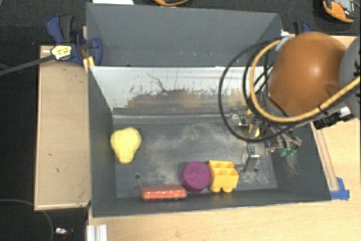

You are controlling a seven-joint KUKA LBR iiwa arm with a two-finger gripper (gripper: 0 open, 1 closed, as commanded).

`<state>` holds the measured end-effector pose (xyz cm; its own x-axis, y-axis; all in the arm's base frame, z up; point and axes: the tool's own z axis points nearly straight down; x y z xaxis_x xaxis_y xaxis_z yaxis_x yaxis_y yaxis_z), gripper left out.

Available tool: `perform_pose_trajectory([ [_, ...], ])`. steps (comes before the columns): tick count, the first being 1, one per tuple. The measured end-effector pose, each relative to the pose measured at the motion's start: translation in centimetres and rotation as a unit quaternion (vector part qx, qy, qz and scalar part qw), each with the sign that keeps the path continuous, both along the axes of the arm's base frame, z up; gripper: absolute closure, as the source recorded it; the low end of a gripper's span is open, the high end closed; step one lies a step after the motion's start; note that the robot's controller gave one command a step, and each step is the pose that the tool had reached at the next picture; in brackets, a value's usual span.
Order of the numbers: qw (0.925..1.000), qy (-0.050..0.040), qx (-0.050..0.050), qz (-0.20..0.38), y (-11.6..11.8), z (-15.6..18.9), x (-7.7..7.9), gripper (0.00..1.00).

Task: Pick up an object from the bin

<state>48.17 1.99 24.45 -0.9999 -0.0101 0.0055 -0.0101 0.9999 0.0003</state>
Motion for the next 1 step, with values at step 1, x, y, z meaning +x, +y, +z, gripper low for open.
perform_pose_trajectory([
  [1, 1.0000, -0.0041, 0.000, -0.001, -0.01, 0.39, 0.14, 0.00],
])
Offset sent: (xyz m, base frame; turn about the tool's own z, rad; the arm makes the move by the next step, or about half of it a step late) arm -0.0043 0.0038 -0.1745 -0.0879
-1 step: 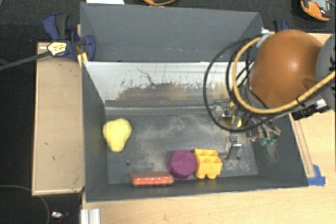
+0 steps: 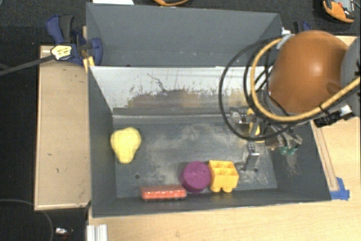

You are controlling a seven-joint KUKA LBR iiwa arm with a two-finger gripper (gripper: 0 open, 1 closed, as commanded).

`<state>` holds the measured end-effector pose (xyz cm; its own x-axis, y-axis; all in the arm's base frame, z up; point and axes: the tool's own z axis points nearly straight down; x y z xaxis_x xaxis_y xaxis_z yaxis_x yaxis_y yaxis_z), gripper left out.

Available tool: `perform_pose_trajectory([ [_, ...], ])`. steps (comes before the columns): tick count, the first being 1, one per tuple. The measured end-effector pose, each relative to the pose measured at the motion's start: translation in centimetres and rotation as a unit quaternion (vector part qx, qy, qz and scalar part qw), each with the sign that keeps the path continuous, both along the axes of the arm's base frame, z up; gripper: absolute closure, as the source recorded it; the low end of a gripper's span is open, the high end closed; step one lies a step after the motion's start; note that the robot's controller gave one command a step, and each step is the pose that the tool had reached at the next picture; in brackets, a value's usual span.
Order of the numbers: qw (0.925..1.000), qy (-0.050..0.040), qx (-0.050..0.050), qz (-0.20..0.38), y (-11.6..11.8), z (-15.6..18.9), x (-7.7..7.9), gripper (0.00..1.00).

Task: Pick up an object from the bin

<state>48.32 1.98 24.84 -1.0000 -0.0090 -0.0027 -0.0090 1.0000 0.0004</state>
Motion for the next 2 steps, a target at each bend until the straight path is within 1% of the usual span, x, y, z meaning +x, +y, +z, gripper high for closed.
perform_pose_trajectory([
  [1, 0.9992, -0.0024, 0.000, 0.039, 0.3, -16.0, -0.3, 0.00],
  [2, 0.9928, -0.0111, -0.001, 0.119, 1.9, -8.6, -0.2, 0.00],
])
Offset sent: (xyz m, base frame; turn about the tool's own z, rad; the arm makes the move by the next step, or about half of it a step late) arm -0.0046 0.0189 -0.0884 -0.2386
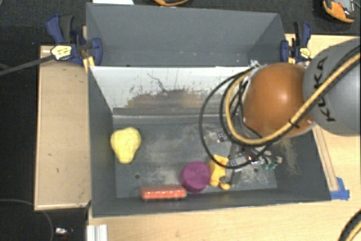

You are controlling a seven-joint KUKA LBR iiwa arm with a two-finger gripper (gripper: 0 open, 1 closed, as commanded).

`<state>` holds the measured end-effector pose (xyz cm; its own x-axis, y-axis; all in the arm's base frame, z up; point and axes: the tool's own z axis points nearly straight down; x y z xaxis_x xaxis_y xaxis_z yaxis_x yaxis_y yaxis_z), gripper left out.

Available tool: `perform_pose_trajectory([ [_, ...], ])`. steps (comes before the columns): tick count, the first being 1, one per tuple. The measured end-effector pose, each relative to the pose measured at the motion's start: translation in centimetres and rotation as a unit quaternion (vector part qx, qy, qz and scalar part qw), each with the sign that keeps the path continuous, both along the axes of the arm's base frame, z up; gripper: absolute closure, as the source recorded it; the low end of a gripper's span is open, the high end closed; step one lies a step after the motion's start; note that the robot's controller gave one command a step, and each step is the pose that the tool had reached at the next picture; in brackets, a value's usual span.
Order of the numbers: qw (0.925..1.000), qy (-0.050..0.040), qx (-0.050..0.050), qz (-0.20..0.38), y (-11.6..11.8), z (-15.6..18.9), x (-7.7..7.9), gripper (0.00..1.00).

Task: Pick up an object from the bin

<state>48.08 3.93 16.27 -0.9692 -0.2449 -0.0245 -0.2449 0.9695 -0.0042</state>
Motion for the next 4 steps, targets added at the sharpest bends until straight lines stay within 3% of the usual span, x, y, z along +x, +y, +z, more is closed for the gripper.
perform_pose_trajectory([
  [1, 0.9988, 0.0080, 0.000, -0.048, -5.5, -6.3, -0.4, 0.00],
  [2, 0.9966, -0.0047, -0.001, 0.083, -3.6, -9.1, -0.1, 0.00],
  [3, 1.0000, 0.0054, 0.000, 0.005, -3.1, -9.2, 0.1, 1.00],
  [4, 1.0000, 0.0054, 0.000, 0.005, -3.1, -9.2, 0.1, 1.00],
])
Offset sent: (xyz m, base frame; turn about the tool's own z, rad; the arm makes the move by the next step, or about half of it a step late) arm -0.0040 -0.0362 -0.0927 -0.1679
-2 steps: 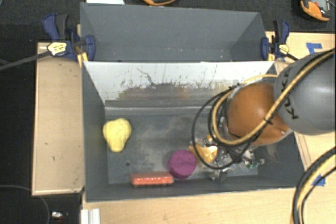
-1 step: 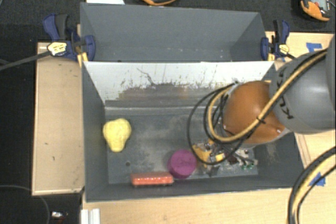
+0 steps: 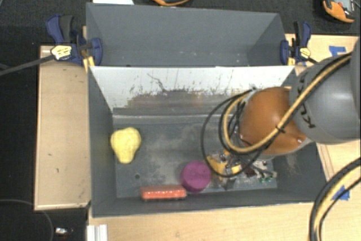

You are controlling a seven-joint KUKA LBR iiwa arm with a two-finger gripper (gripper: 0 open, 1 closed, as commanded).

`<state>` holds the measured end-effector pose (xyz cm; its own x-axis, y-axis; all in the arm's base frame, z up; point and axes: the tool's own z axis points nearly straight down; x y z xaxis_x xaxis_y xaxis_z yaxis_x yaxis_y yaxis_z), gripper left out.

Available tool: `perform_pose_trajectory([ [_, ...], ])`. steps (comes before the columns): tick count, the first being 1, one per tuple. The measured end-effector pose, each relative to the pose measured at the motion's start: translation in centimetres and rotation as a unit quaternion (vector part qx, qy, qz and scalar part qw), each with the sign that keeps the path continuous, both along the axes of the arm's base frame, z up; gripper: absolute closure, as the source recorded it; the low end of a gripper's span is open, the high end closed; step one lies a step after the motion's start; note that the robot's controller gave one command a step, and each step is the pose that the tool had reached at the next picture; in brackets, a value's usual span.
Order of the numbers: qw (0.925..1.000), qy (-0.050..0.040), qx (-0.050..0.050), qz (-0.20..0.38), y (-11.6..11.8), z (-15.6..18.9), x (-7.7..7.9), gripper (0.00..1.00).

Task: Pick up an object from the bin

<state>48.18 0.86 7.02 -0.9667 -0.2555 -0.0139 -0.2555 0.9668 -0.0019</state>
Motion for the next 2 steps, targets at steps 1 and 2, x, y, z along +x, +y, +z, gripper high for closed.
perform_pose_trajectory([
  [1, 1.0000, 0.0034, 0.000, -0.001, 0.0, 2.6, -0.2, 1.00],
  [2, 1.0000, 0.0007, 0.000, -0.001, 0.0, 5.8, 0.0, 1.00],
])
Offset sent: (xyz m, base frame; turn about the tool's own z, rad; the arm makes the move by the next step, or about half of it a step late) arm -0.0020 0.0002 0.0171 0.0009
